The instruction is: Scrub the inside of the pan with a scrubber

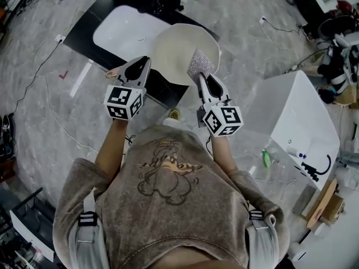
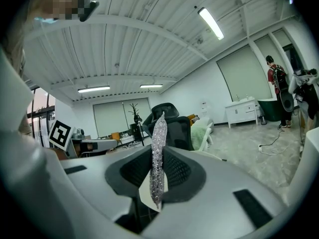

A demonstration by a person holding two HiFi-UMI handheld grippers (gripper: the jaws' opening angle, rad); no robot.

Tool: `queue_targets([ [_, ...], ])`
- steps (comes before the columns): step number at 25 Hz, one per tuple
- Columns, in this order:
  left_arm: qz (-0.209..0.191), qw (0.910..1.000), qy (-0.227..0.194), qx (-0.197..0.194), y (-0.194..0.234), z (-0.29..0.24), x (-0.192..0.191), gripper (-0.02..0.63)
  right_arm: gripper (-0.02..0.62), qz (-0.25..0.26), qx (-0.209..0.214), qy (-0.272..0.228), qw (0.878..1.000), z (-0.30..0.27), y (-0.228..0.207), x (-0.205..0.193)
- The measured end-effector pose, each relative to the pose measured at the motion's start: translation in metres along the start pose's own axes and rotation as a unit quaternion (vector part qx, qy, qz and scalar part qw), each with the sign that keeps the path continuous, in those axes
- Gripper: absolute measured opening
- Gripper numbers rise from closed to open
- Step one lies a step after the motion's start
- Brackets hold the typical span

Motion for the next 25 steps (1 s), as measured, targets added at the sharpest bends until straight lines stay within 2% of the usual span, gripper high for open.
queue_targets([
  [4,0.000,0.9999,0.006,0.016,0.004,-0.019,0.002,0.028,0.080,-0.004,0.016,0.006,1.000,-0.017,-0.019,0.003],
  [6,-0.001,0.9998,0.010,0.015,0.009,-0.026,0.003,0.057,0.080,-0.003,0.023,0.010,1.000,-0.026,-0.022,0.005],
  [10,0.002,0.9989,0.043,-0.016,0.019,-0.036,-0.002,0.195,0.080,-0.003,0.027,0.017,0.999,-0.043,-0.022,0.007],
  [12,-0.001,0.9973,0.063,-0.036,0.024,-0.043,-0.006,0.304,0.080,-0.004,0.025,0.018,1.000,-0.051,-0.022,0.008],
  [15,-0.013,0.9923,0.098,-0.075,0.029,-0.053,-0.014,0.378,0.080,-0.009,0.019,0.018,1.000,-0.062,-0.023,0.008],
  [17,-0.037,0.9849,0.133,-0.104,0.031,-0.056,-0.022,0.394,0.080,-0.011,0.018,0.017,1.000,-0.069,-0.021,0.009],
  [21,-0.095,0.9616,0.202,-0.159,0.037,-0.061,-0.044,0.395,0.080,-0.013,0.015,0.013,1.000,-0.084,-0.018,0.009],
  [23,-0.116,0.9475,0.235,-0.183,0.038,-0.061,-0.059,0.394,0.080,-0.014,0.014,0.013,1.000,-0.090,-0.018,0.009],
  [25,-0.141,0.9279,0.276,-0.208,0.037,-0.059,-0.078,0.394,0.080,-0.015,0.012,0.015,1.000,-0.093,-0.018,0.007],
])
Point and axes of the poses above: the fingertips, and each gripper's own axes: z backward along the fingers, y to its left, x out of its top, the point moved 3 cm from there along z, backward along the fingers
